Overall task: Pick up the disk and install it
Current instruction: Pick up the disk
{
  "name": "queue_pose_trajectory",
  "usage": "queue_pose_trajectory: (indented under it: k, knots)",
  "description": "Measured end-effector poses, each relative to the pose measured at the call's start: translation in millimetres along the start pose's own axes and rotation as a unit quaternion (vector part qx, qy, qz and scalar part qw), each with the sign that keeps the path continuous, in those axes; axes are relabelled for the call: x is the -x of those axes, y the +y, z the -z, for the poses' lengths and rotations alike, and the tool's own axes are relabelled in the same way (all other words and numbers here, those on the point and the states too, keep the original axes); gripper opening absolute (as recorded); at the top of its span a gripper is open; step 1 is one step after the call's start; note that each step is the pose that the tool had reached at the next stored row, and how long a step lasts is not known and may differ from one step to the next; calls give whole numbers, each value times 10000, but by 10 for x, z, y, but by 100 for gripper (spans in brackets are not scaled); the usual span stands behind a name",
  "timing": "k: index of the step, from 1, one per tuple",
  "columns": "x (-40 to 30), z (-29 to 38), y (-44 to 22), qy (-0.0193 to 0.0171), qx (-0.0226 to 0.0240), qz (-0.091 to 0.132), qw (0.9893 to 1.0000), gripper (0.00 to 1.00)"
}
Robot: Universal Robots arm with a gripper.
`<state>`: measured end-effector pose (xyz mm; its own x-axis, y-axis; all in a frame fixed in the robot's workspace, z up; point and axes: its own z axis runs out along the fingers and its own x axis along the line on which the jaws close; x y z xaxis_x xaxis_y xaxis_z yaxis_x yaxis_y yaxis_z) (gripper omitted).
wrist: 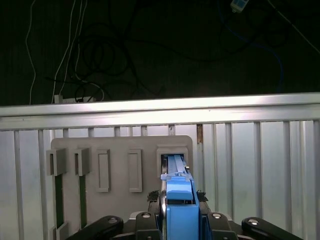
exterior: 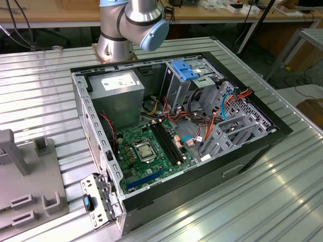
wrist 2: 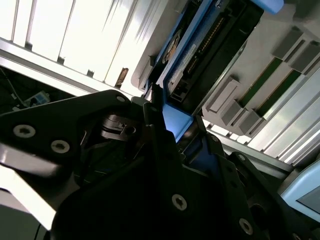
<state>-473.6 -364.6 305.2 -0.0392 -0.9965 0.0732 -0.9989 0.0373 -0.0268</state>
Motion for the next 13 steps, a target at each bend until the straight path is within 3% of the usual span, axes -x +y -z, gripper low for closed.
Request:
queue_pose_trajectory:
  k: [7,13]
  knots:
    - [-1,38,-1,0,0,0,10000,37]
    - [-12,180,-5,0,0,0,10000,37]
